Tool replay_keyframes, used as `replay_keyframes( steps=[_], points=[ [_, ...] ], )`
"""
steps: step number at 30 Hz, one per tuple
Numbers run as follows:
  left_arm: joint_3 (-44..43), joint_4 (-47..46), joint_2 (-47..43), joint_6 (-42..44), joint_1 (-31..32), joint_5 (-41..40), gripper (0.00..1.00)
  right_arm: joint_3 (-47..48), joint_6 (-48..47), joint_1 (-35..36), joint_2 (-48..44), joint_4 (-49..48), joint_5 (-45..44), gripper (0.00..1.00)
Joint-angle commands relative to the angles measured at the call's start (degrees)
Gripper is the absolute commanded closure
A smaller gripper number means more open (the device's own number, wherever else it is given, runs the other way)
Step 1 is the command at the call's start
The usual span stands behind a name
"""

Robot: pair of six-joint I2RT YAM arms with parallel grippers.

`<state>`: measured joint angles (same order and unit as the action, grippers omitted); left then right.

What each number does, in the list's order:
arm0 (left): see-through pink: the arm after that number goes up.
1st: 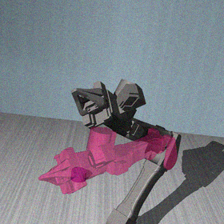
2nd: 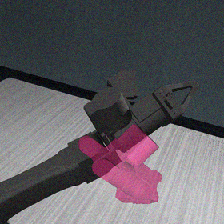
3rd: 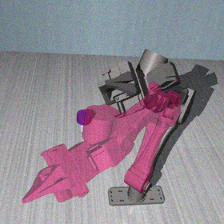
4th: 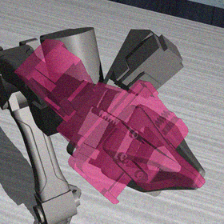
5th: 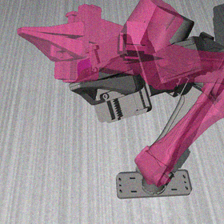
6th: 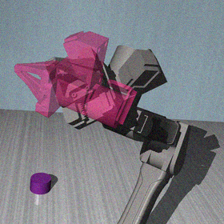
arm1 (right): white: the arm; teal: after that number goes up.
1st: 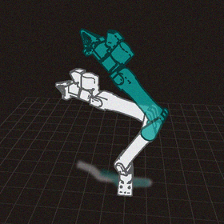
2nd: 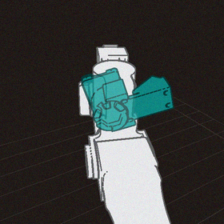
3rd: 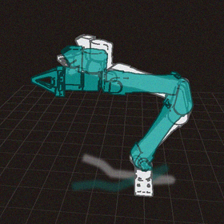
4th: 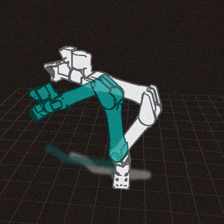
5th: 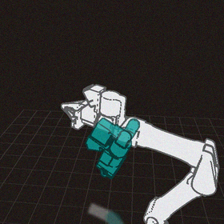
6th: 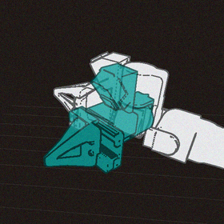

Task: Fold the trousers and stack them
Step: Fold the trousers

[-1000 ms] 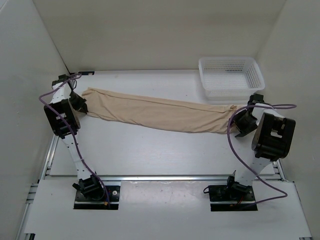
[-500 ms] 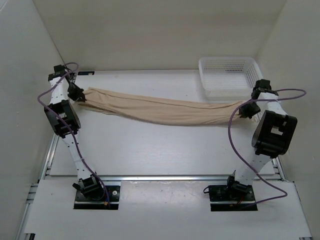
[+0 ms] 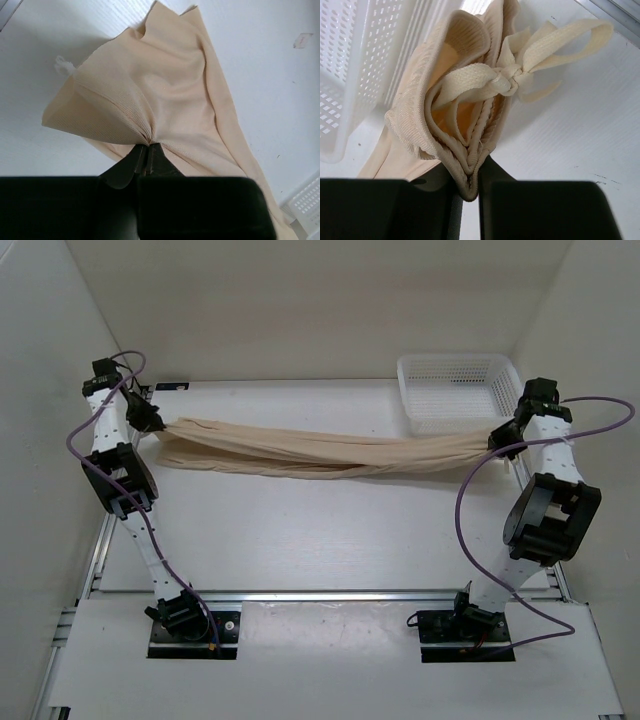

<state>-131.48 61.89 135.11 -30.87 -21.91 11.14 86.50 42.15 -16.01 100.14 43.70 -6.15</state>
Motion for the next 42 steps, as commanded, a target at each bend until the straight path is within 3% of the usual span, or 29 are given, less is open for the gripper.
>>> replay_keyframes(
  steps=[1,4,5,7,8,11,12,15,17,23,29,36,39,42],
  points=[
    [2.71,-1.16,-5.38,1.42,-0.76,-0.41,0.90,-0.10,-0.14,-0.34,-1.96,0.42,-2.81,1.00],
    [5.61,-0.02,-3.80,1.95,-0.76,-2.51,0.88,-2.64,-0.14,-0.34,-1.96,0.42,-3.43,1.00],
    [6.58,0.51,-3.80,1.96,-0.76,-3.39,0.83,-3.26,-0.14,-0.34,-1.96,0.42,-3.95,1.00],
    [8.51,0.51,-3.80,3.09,-0.76,-5.50,0.62,-4.41,-0.14,-0.86,-1.96,-0.11,-3.95,1.00],
    [9.13,0.51,-3.80,3.10,-0.76,-6.03,0.44,-5.28,-0.14,-0.86,-1.96,-0.11,-3.95,1.00],
    [9.83,1.65,-3.80,3.63,-0.76,-7.87,0.21,-5.82,-0.67,-1.39,-1.96,-0.64,-3.95,1.00],
    [10.54,2.18,-4.84,3.63,-0.76,-8.41,0.04,-5.82,-0.67,-1.39,-1.96,-0.64,-3.95,1.00],
    [15.19,0.43,-7.39,3.10,-0.76,-8.94,0.04,-5.82,-0.67,-1.39,-1.96,-0.64,-3.95,1.00],
    [17.56,-0.80,-7.40,3.10,-0.76,-8.42,0.11,-5.82,-0.67,-1.39,-1.96,-1.16,-3.95,1.00],
    [21.27,-1.33,-5.56,2.23,0.99,-7.97,0.04,-6.34,-0.67,-1.39,-1.44,-1.69,-3.43,1.00],
    [20.48,-3.26,-5.56,-0.06,1.52,-8.67,0.05,-7.48,-1.19,-1.91,-1.44,-1.69,-3.43,1.00],
    [19.24,-3.26,-2.39,-2.00,2.05,-10.43,0.26,-8.01,-1.19,-1.92,-1.96,-1.69,-2.90,1.00],
    [21.17,-3.87,-2.39,-2.53,2.05,-12.28,0.30,-8.01,-1.19,-1.92,-2.49,-1.69,-2.90,1.00],
    [19.95,-3.88,-1.17,-2.53,2.05,-12.81,0.53,-8.01,-1.19,-1.92,-2.49,-1.69,-2.28,1.00]
  ],
)
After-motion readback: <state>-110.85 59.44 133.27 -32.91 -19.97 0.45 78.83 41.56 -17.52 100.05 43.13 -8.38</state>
